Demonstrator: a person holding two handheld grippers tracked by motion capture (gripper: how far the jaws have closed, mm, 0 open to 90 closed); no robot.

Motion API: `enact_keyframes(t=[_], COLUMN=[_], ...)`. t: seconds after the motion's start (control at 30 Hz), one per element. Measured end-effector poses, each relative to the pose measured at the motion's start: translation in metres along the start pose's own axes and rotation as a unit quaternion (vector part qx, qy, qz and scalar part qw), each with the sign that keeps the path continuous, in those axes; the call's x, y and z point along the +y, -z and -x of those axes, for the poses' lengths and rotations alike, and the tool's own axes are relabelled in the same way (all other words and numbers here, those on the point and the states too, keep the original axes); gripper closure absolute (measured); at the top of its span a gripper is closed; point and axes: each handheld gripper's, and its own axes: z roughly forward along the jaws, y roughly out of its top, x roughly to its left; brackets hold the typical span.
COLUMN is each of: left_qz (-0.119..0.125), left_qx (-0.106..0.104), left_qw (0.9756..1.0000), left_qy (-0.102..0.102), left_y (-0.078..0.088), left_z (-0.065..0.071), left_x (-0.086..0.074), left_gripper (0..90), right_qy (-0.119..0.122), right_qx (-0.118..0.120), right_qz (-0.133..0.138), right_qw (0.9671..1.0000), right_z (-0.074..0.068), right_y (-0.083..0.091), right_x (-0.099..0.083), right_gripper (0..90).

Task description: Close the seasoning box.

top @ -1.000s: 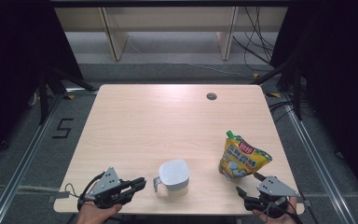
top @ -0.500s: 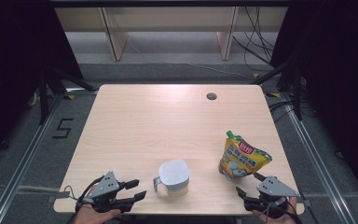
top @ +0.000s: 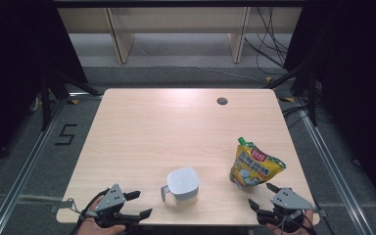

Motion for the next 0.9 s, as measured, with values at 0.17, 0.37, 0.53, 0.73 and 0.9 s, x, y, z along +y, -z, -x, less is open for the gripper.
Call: enact_keyframes(t=[0.17,0.37,0.53,0.73,0.9], left_qz=[0.000,-0.006,-0.023,-0.031,-0.028], left_qx=[-0.001,0.006,0.010,0.015,0.021], left_qw=[1.0000,1.0000,0.9997,0.9993,0.9992], left_qy=[0.007,0.002,-0.004,-0.017,-0.017], left_y=[0.000,-0.001,-0.004,-0.004,-0.004], left_z=[0.002,0.003,0.003,0.000,0.000], left_x=[-0.003,-0.008,-0.014,-0.013,-0.013], left_gripper=[26.4,25.5,24.8,23.5,23.5], right_qy=[0.009,0.016,-0.001,0.002,0.003], right_qx=[-0.006,-0.004,0.004,0.003,0.006], right_qz=[0.005,0.006,-0.001,-0.002,-0.004], right_qw=[0.9999,0.9999,1.0000,1.0000,1.0000], right_z=[0.001,-0.001,-0.003,-0.003,-0.003], right_y=[0.000,0.001,0.003,0.004,0.004], right_x=[0.000,0.001,0.000,-0.003,-0.004], right_gripper=[22.4,22.6,22.8,22.6,22.5])
